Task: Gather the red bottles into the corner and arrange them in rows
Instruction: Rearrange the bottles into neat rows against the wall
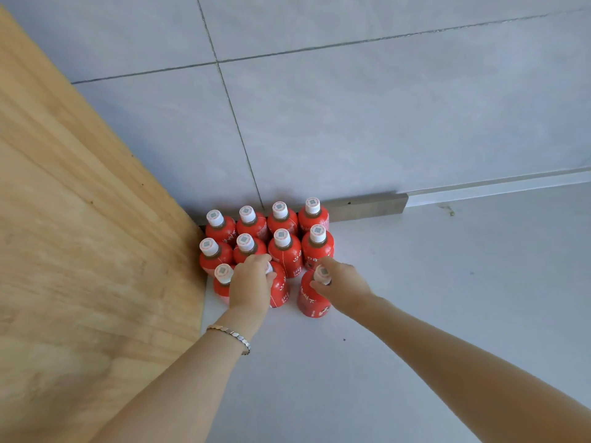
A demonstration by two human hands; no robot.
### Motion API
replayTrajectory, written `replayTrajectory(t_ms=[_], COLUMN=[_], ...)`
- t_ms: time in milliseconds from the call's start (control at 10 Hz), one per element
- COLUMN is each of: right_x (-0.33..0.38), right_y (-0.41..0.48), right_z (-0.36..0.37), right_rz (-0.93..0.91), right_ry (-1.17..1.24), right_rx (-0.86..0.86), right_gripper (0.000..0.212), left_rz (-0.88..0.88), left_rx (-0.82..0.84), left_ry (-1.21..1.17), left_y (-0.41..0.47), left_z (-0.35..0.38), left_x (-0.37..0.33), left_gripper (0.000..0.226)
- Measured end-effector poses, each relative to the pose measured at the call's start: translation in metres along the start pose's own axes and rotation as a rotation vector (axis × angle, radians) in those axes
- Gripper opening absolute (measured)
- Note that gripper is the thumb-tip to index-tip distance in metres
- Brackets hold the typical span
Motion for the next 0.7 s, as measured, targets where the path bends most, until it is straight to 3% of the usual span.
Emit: replayTrajectory(t_ms=[200,300,400,500,600,700], right_x=[0.026,0.026,0.029,0.037,0.034,0.018], right_y=[0.016,0.011,0.004,-0.008,-0.024,-0.037], right_z=[0.024,0.03,0.03,0.018,0.007,-0.004], right_rz=[0.048,0.146,0.204,0.115,0.041,0.107], right_ry=[0.141,0.117,0.16,0.277,0.304,0.222], right_rx=[-0.191,-0.187,-0.147,-0.119,0.004,0.188], right_gripper=[0.033,0.038,0.044,0.029,0.022,0.034], left_rz=[0.02,0.031,0.022,-0.011,-0.057,-0.019], left_rx=[-0.02,-0.024,-0.007,0.042,0.08,-0.039], left_ry=[-0.001,-0.011,-0.025,0.01,0.032,0.111], left_y=[0.002,0.002,0.0,0.0,-0.009,-0.03], left_z=[0.002,0.003,0.001,-0.001,-0.01,-0.017], left_x=[0.004,0.005,0.004,0.002,-0.009,-0.028], left_gripper=[0.031,0.029,0.028,0.029,0.037,0.043])
Point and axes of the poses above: each hand's wrist, its own y-axis towards the middle knuckle, its own z-axis out of the palm, x = y × z, the point moved 1 cm from there along y, towards the middle knuckle, and after that the axes turned 12 degrees about -z, right-handed, at the moved point
